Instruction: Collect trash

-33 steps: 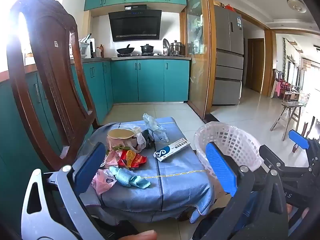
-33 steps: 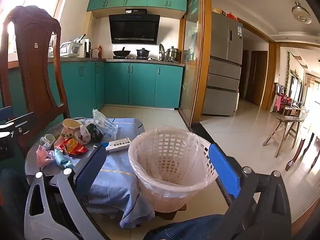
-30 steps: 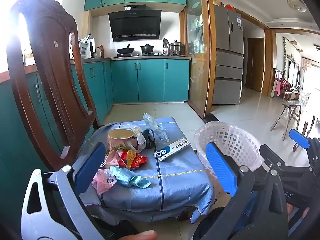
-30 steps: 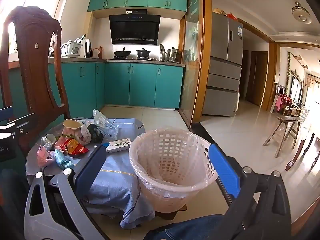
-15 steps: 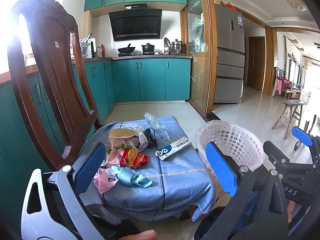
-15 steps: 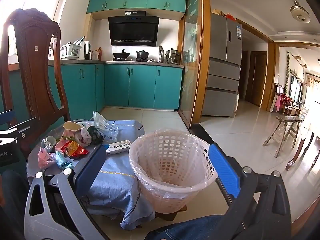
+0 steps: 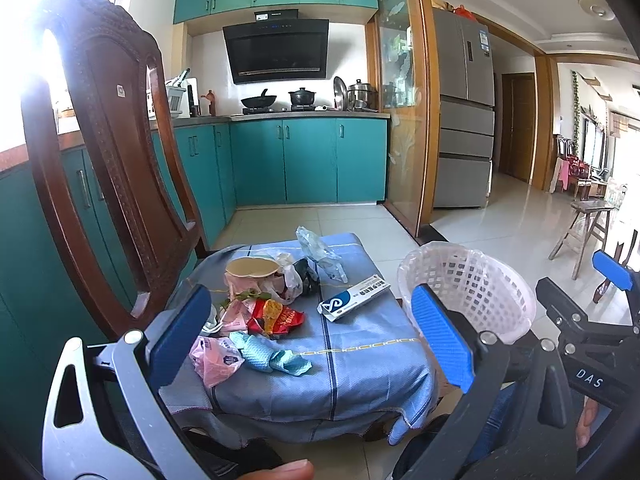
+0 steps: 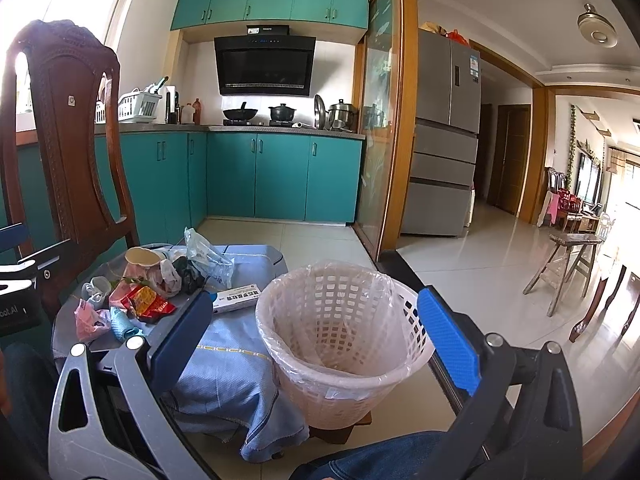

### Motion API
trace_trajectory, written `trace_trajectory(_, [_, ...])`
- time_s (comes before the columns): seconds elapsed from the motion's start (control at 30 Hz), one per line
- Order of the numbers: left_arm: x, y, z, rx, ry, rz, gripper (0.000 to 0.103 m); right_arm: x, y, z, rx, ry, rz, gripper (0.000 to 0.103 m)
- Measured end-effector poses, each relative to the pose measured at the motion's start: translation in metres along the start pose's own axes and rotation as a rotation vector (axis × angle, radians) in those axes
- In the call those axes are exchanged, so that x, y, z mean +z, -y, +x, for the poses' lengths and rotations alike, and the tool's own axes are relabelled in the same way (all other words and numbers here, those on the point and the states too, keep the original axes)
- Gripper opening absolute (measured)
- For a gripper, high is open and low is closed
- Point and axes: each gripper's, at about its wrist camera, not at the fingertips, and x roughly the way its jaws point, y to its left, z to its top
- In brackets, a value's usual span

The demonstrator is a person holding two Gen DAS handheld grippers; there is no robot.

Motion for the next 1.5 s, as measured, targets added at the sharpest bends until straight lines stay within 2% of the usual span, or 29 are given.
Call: trace_trajectory(1.5, [-0.0005, -0.0055, 0.0008, 0.021, -0.024, -0.006, 0.1, 0.0006, 0.0039, -0.0012, -0.012, 0.011, -0.005, 0.1])
